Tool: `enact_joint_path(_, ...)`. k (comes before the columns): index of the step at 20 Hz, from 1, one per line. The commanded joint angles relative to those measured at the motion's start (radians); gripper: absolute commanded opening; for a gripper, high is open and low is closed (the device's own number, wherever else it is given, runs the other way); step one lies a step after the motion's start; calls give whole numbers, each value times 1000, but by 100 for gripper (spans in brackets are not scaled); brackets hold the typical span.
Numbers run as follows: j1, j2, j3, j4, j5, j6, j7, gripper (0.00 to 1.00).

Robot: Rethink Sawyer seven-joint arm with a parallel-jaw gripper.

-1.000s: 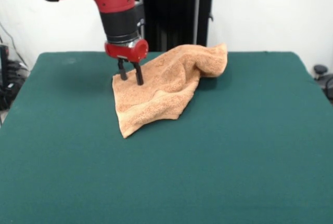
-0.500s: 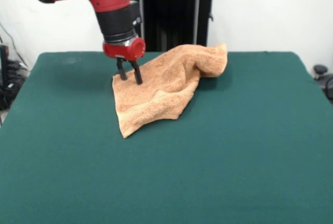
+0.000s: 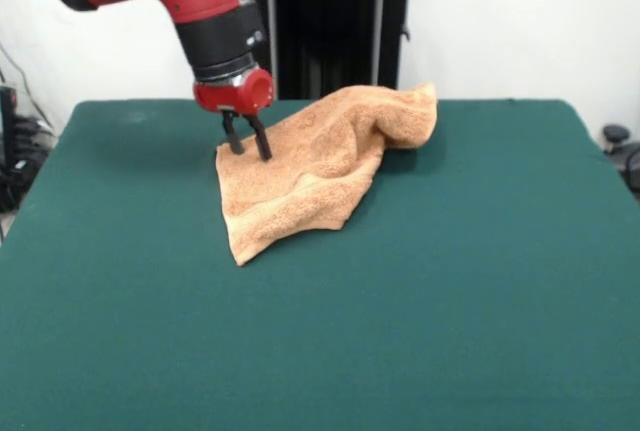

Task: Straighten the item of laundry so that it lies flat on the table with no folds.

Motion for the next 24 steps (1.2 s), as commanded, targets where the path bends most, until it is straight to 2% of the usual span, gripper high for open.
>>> enact_joint_path(1, -94, 145, -69, -322, -218, 324, -641, 100)
enact_joint_path(6, -121, 150, -44, -341, -211, 355, -709, 100)
enact_joint_path(24, -125, 130, -34, -353, -193, 378, -793, 100)
